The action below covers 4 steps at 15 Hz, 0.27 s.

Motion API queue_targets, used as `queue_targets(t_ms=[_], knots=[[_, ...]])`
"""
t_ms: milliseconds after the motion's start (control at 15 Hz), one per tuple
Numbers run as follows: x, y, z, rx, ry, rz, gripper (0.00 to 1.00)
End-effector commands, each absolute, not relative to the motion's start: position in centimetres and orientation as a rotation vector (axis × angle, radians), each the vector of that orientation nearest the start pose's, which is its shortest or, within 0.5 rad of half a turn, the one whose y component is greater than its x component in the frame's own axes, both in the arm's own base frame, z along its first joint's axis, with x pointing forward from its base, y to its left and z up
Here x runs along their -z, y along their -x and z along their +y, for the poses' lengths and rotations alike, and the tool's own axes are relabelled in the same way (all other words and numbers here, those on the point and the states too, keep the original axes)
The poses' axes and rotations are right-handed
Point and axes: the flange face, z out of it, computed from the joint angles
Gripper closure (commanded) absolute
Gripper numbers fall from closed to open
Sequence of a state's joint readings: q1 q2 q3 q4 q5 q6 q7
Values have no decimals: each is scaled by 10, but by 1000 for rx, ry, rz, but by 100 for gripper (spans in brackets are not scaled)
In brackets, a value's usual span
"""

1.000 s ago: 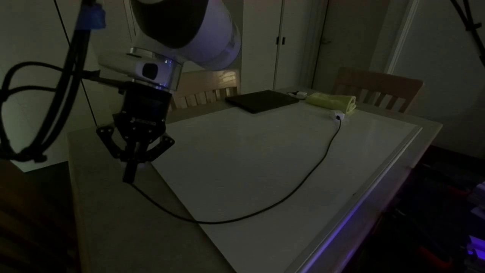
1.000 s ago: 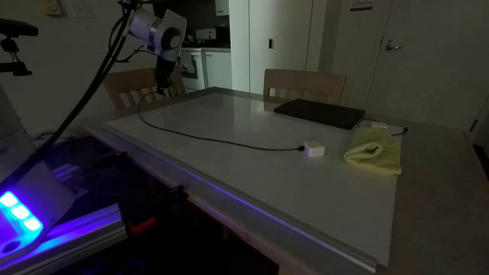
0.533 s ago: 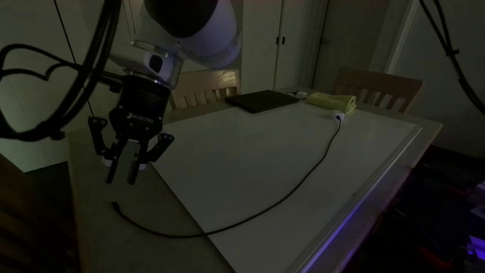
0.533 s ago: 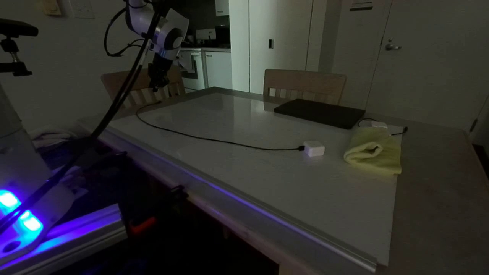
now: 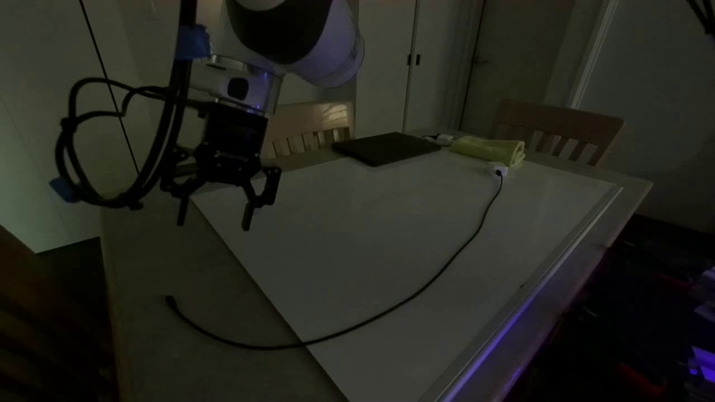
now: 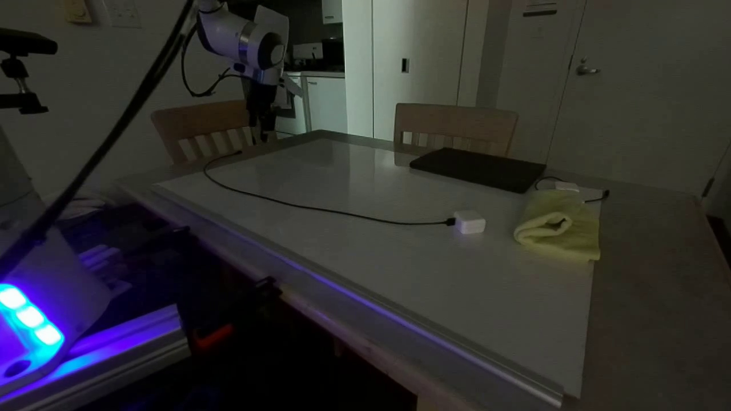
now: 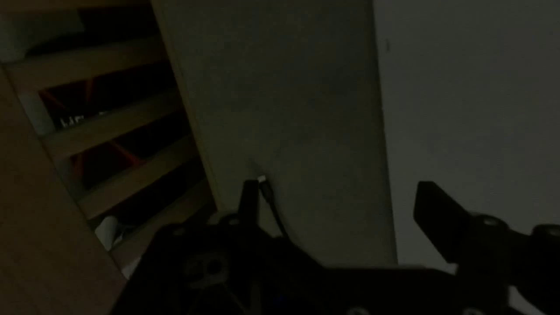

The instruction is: Stretch out the ends of the charger at opposite sides

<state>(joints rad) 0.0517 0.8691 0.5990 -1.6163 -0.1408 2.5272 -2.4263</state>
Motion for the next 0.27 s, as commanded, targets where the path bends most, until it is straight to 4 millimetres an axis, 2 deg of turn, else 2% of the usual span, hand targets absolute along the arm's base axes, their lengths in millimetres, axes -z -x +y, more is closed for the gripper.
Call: queue_targets(t_ms=[0,200], knots=[[-235,-603,354,-466,-473,3017,0],[-253,-604,332,-359,-693,2930,0]])
